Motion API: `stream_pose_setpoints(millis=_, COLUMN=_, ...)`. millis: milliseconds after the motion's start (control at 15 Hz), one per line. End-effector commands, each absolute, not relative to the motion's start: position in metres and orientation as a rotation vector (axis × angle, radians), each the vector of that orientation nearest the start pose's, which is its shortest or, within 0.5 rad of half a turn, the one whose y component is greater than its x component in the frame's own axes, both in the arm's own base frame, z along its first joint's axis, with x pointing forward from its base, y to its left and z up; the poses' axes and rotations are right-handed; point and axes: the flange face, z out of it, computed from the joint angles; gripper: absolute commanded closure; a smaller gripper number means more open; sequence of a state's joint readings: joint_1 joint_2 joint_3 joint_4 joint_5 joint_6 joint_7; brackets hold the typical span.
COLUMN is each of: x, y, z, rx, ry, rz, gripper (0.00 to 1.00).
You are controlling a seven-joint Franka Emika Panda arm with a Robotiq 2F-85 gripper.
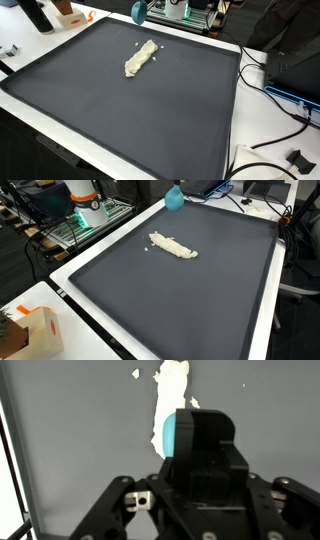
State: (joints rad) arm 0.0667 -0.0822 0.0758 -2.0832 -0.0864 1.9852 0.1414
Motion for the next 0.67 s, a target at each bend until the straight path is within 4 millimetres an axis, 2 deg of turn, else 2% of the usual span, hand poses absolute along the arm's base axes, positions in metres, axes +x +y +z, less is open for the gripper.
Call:
stream_pose_setpoints(millis=0, x=0.5196, y=0.0725, z=0.4684, rx=-3.237, ry=-0.065, rz=-0.017, gripper=0.75)
stream_pose_setpoints(millis=67, x=0.5185, y=0.0741, z=0.4731, rx=-3.239, ry=-0.068, rz=-0.032, gripper=0.5)
stream_pose_setpoints(millis=600, x=0.5209, y=0.0737, z=0.467, rx=-3.239, ry=-0.067, rz=-0.013, gripper=0.5)
